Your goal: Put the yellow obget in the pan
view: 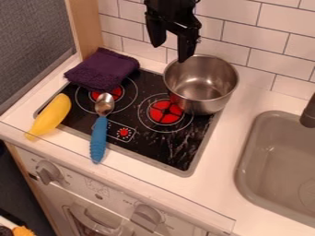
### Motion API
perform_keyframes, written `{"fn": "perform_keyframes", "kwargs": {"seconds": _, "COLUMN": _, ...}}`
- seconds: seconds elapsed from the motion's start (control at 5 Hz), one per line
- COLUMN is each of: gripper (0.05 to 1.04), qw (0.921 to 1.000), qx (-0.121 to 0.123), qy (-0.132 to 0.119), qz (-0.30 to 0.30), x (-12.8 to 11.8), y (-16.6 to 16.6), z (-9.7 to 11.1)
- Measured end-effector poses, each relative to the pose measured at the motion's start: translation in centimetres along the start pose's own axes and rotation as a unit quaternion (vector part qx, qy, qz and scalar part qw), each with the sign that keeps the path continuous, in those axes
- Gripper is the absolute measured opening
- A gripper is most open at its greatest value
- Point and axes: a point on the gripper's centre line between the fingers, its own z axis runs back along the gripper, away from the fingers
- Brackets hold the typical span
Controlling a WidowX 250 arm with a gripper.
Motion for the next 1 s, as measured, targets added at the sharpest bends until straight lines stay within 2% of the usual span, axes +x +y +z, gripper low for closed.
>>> {"fn": "perform_keyframes", "kwargs": {"seconds": 0.2, "gripper": 1.001, "qw": 0.9997, "qx": -0.008, "qy": 0.021, "qz": -0.001, "x": -0.8, "y": -0.3, "z": -1.4}}
{"fn": "perform_keyframes", "kwargs": {"seconds": 0.4, "gripper": 1.001, "qw": 0.9993, "qx": -0.008, "qy": 0.035, "qz": 0.008, "x": -4.6, "y": 0.7, "z": -1.0}}
{"fn": "perform_keyframes", "kwargs": {"seconds": 0.6, "gripper": 1.001, "qw": 0.9989, "qx": 0.025, "qy": 0.028, "qz": 0.028, "x": -8.9, "y": 3.5, "z": 0.9}}
{"fn": "perform_keyframes", "kwargs": {"seconds": 0.8, "gripper": 1.001, "qw": 0.9953, "qx": 0.041, "qy": 0.073, "qz": 0.05, "x": -12.9, "y": 5.3, "z": 0.0}}
{"fn": "perform_keyframes", "kwargs": {"seconds": 1.0, "gripper": 1.001, "qw": 0.9901, "qx": 0.062, "qy": 0.097, "qz": 0.08, "x": -15.4, "y": 7.7, "z": -0.7}}
